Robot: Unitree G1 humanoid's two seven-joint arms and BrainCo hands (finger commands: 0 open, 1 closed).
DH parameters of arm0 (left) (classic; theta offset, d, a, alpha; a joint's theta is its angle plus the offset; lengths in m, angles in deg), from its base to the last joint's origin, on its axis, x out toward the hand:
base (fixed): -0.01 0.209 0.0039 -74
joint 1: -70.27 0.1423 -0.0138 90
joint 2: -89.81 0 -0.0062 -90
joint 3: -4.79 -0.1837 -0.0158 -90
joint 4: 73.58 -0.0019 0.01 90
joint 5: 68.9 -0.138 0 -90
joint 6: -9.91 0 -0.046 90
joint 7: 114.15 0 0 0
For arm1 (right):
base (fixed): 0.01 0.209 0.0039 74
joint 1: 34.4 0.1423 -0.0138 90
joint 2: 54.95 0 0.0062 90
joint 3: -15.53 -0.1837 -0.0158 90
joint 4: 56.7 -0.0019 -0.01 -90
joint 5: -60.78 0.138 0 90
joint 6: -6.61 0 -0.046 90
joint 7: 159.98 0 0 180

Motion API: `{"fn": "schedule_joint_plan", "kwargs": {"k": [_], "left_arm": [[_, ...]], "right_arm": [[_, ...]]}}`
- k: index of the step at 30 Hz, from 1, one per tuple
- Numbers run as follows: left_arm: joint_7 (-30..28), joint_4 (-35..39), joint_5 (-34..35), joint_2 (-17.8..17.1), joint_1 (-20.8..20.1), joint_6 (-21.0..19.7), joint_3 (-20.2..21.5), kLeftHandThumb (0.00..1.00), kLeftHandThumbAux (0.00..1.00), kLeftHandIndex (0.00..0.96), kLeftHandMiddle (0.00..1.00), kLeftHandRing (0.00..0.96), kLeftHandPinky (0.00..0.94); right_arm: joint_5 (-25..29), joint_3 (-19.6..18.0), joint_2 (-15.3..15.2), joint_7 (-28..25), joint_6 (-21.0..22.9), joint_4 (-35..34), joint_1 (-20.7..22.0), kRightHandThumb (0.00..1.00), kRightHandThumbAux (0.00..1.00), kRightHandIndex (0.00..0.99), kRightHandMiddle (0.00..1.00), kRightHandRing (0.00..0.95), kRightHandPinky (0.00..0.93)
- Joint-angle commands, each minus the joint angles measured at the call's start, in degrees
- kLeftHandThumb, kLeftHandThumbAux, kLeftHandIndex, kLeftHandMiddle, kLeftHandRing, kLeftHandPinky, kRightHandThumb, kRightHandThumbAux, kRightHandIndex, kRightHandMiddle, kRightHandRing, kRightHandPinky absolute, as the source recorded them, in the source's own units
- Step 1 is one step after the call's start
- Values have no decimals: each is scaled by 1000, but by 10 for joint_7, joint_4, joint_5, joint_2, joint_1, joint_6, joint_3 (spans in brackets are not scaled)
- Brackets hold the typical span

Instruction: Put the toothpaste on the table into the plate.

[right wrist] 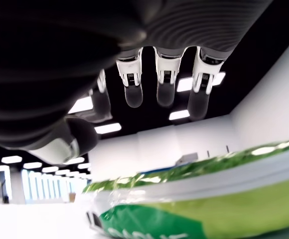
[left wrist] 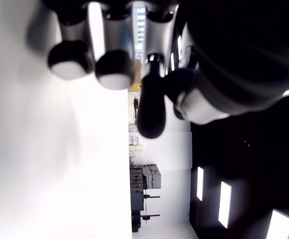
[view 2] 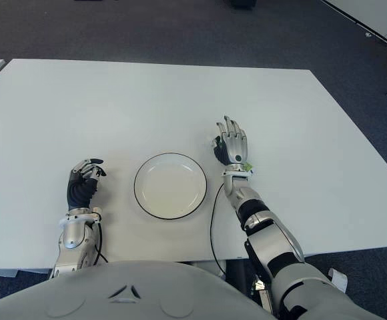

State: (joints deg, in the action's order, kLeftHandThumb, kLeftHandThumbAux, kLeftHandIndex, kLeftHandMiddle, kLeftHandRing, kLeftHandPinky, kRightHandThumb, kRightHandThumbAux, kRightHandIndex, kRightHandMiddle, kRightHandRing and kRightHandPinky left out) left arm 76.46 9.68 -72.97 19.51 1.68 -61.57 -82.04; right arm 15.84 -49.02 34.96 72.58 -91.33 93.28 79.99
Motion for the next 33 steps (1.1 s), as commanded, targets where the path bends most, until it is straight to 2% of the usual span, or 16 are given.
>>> {"fn": "schedule_joint_plan", "kwargs": {"k": [1, 8, 12, 19, 24, 27, 29, 33], "left_arm": [[4, -16, -4, 2, 9, -28, 2, 702, 718, 439, 881, 886, 875], [1, -19, -4, 1, 7, -25, 2, 703, 717, 439, 883, 889, 881], [1, -19, -5, 1, 6, -23, 3, 704, 717, 439, 884, 892, 885], [1, -20, -5, 1, 5, -21, 3, 704, 717, 439, 884, 892, 883], [0, -20, -6, -1, 6, -18, 3, 704, 717, 439, 883, 890, 879], [2, -20, -8, -2, 6, -17, 4, 704, 717, 439, 881, 887, 876], [2, -19, -8, -2, 6, -15, 4, 704, 716, 439, 881, 886, 876], [3, -19, -8, -1, 6, -12, 4, 704, 716, 439, 884, 888, 880]], "right_arm": [[22, 3, 29, 14, -19, 61, -78, 806, 484, 242, 250, 278, 339], [37, -3, 32, 18, -37, 71, -73, 858, 495, 311, 355, 377, 385], [37, 0, 32, 25, -37, 71, -73, 865, 491, 337, 386, 396, 394], [36, 2, 32, 30, -38, 68, -73, 847, 489, 332, 364, 356, 341], [38, 0, 15, 18, -41, 25, -90, 823, 490, 297, 305, 291, 281], [49, -7, -7, -36, -29, -60, -123, 786, 483, 268, 255, 244, 244], [76, -20, -37, -137, -3, -192, -171, 757, 479, 240, 220, 215, 227], [112, -38, -67, -251, 34, -329, -220, 673, 473, 149, 133, 137, 179]]}}
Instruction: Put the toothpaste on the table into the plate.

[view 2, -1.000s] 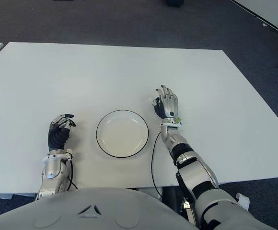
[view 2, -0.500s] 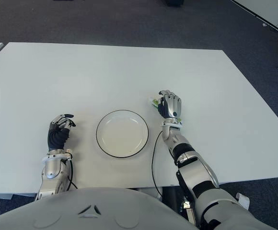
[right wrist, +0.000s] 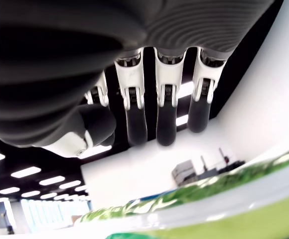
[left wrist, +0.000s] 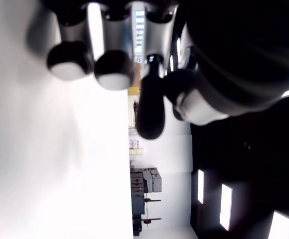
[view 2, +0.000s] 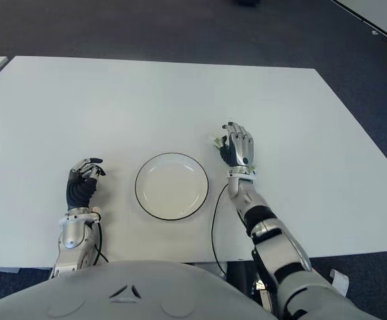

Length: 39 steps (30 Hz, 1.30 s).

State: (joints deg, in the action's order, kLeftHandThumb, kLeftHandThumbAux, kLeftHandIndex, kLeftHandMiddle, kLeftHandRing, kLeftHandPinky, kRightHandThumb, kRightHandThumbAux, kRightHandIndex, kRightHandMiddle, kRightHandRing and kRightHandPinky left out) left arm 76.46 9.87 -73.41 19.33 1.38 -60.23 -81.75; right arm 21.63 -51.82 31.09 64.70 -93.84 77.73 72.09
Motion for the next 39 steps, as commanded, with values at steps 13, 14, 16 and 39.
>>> {"fn": "schedule_joint_plan", "kwargs": {"k": [13, 14, 16, 39], "left_arm": [[1, -33, -1, 2, 4, -9, 1, 704, 716, 439, 886, 890, 878], [1, -31, -1, 2, 4, -12, 0, 704, 716, 439, 886, 890, 878], [1, -29, -1, 3, 4, -16, 0, 705, 716, 439, 885, 890, 878], [-1, -15, -6, 1, 9, -32, -3, 705, 716, 439, 880, 889, 882]], "right_arm": [[63, -44, -98, -408, 161, -441, -226, 502, 404, 2, 2, 3, 12], [57, -46, -99, -419, 170, -458, -233, 497, 395, 1, 1, 1, 7], [48, -48, -99, -436, 187, -490, -246, 492, 353, 0, 0, 0, 3], [-29, -71, -105, -557, 287, -616, -296, 512, 164, 0, 0, 0, 0]]}}
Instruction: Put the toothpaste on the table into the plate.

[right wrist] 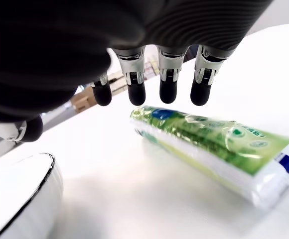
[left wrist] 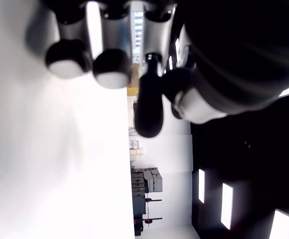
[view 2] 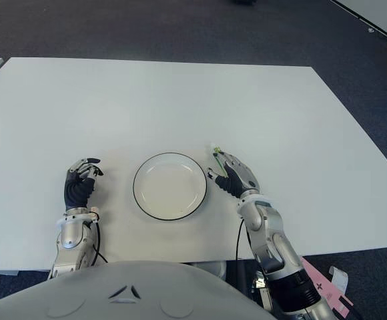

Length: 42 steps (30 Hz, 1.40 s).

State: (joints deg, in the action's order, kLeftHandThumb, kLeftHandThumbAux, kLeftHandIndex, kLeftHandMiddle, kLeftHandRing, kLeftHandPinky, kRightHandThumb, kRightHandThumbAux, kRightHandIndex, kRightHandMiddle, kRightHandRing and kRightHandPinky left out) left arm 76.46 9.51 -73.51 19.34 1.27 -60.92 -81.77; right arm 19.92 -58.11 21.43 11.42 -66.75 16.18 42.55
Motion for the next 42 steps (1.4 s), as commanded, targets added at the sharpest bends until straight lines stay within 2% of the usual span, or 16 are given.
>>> {"fn": "schedule_joint_plan", "kwargs": {"k": [1, 9, 20, 32, 42], "left_arm": [[0, -11, -5, 1, 10, -26, -3, 705, 716, 439, 880, 890, 882], [3, -8, -6, 3, 12, -31, -3, 705, 717, 439, 875, 885, 878], [2, -9, -4, 2, 14, -29, -1, 705, 717, 439, 880, 888, 880], [-1, -4, -2, 0, 18, -36, 0, 706, 716, 439, 880, 889, 881], [-3, 4, 1, 1, 21, -44, -1, 707, 716, 439, 882, 891, 883]], "right_arm": [[-13, -9, -9, -27, 17, 0, -1, 515, 161, 0, 0, 0, 0], [-28, -12, -18, -55, 26, 22, 10, 540, 150, 0, 0, 0, 0], [-39, -14, -20, -55, 19, 62, 24, 567, 148, 0, 0, 0, 0], [-51, -17, -3, -14, 22, 88, 35, 568, 157, 0, 0, 0, 0], [-100, -10, 25, 15, 70, 97, 50, 542, 182, 0, 0, 0, 0]]}}
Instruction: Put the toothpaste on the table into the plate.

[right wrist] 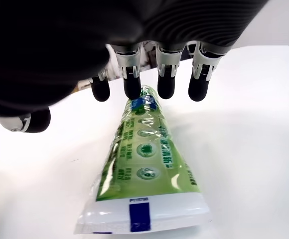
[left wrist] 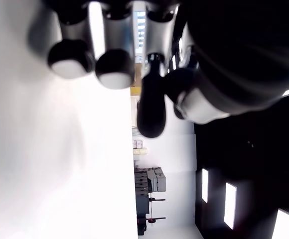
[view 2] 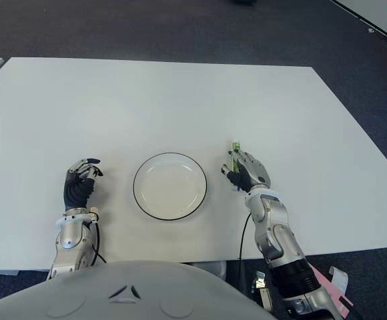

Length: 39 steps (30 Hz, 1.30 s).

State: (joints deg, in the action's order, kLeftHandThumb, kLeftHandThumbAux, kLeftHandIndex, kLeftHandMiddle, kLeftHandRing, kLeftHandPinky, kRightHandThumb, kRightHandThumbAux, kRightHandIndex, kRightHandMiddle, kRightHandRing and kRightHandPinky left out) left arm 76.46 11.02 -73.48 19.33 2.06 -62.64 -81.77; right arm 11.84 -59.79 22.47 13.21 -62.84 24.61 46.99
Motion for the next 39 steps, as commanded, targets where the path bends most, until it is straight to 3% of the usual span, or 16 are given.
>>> {"fn": "schedule_joint_plan", "kwargs": {"k": [1, 10, 15, 33, 37, 39], "left_arm": [[-2, -11, 1, 2, 13, -27, -1, 707, 716, 439, 882, 892, 883], [0, -12, -2, 2, 13, -22, -1, 705, 716, 439, 882, 890, 880], [1, -14, -2, 2, 13, -16, 0, 704, 716, 439, 883, 887, 880], [11, -12, -7, 6, 12, -21, 2, 704, 716, 439, 884, 887, 879], [13, -12, -8, 6, 13, -22, 2, 703, 717, 439, 884, 887, 878], [13, -12, -9, 6, 12, -26, 2, 703, 717, 439, 884, 886, 877]], "right_arm": [[-25, 8, 18, -3, 37, 12, 7, 537, 184, 0, 0, 0, 0], [-49, 13, 60, 4, 89, 28, 22, 542, 190, 0, 0, 0, 0], [-50, 12, 69, 5, 100, 31, 23, 580, 193, 0, 0, 0, 0], [-40, 12, 74, 24, 92, 53, 35, 602, 211, 0, 0, 0, 0], [-35, 13, 78, 32, 88, 73, 45, 614, 222, 0, 0, 0, 0], [-17, 14, 94, 69, 64, 135, 58, 624, 228, 0, 0, 0, 0]]}}
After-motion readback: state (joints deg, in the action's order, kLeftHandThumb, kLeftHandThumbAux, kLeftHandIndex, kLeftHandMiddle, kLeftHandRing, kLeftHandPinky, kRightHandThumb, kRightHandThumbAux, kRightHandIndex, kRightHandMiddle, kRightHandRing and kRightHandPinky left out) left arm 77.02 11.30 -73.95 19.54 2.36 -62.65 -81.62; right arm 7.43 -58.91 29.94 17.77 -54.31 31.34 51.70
